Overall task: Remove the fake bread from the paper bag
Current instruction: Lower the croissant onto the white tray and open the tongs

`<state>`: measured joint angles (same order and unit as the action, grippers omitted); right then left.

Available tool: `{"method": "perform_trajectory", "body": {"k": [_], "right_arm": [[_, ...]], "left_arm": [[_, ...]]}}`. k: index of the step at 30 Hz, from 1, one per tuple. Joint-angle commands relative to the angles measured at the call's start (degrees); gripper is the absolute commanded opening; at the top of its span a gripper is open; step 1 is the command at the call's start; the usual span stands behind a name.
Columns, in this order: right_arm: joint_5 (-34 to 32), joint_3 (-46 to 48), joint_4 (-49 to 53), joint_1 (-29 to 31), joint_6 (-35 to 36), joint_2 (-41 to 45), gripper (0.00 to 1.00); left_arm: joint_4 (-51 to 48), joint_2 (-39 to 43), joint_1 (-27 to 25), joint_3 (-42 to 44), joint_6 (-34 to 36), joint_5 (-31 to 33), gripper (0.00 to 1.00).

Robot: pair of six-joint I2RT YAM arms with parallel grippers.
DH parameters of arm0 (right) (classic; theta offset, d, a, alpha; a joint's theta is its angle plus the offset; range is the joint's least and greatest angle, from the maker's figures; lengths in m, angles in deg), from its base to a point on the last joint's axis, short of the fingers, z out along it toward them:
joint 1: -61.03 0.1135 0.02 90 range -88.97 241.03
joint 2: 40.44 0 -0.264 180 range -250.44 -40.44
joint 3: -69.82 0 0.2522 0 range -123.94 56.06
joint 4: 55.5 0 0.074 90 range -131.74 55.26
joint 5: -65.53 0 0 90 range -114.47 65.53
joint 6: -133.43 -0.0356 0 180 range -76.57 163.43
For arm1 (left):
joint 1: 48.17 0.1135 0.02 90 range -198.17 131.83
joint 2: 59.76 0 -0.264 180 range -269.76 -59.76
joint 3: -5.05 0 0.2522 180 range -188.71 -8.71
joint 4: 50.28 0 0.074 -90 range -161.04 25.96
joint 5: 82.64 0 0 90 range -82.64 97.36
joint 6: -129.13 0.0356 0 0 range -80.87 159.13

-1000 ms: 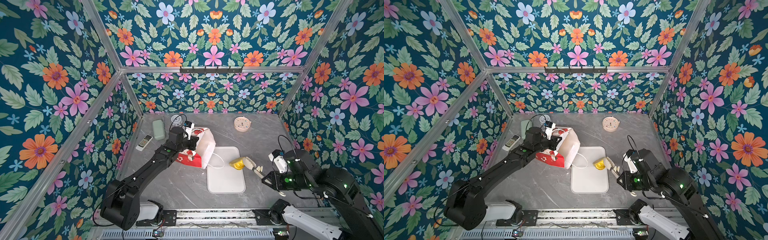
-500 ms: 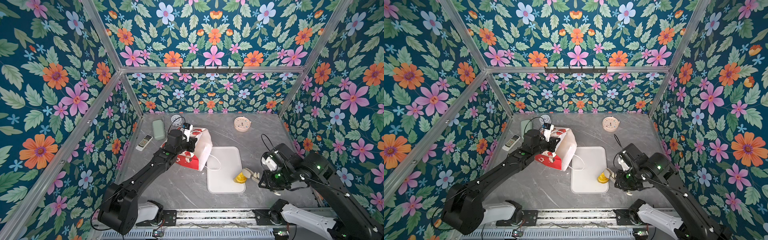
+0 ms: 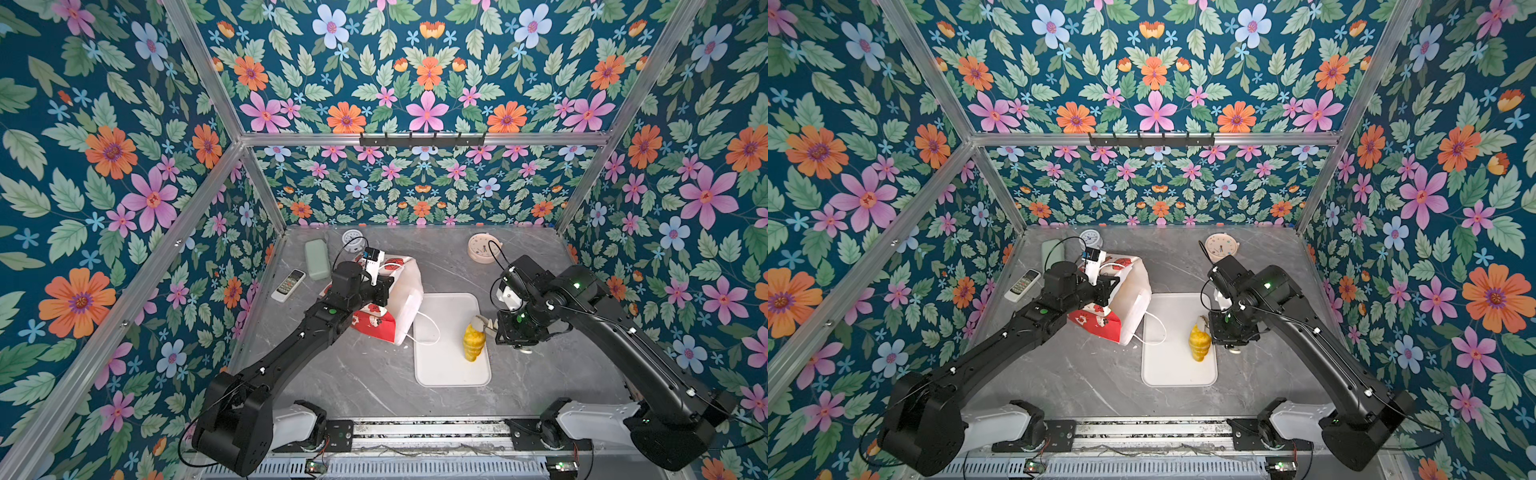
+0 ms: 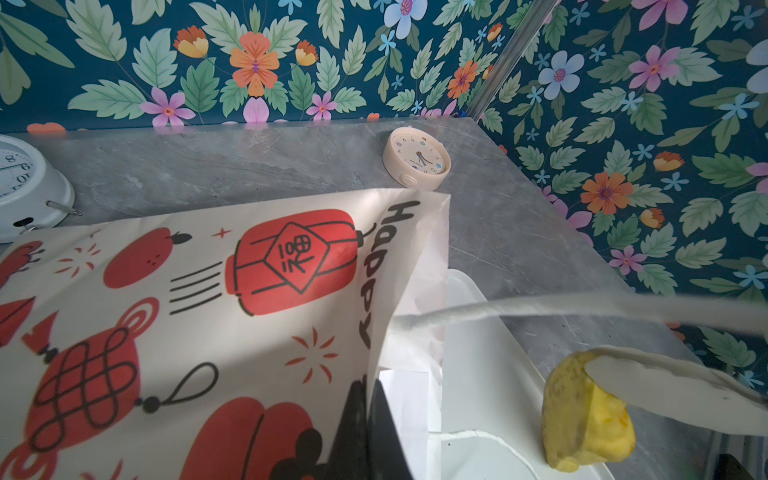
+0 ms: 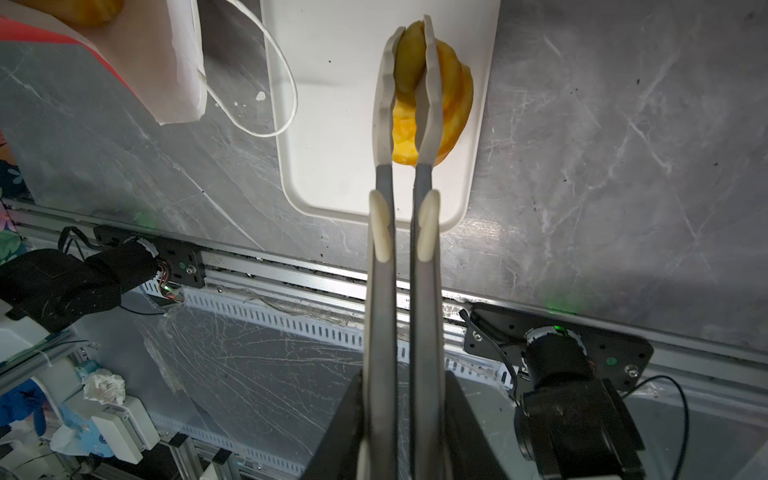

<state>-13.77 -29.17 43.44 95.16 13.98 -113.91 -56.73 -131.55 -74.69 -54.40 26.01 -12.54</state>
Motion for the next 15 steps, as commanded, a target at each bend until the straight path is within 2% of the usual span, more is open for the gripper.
{"method": "perform_trajectory", "body": {"k": [1,9,15], "right_arm": [[0.6,-0.37,-3.8,-0.63,2.58,-2.15,0.03],[0.66,-1.11,-7.67,-2.49,4.36,-8.48,0.07],[1.45,-0.39,-11.21,-3.98,4.32,-10.59,0.14]], "left_arm": [[3.41,0.22,0.11,0.07,-0.36,-1.78,0.0],[5.32,0.23,0.1,1.08,-1.26,-3.07,0.0],[5.94,0.2,0.07,1.57,-1.55,-3.48,0.0]]}}
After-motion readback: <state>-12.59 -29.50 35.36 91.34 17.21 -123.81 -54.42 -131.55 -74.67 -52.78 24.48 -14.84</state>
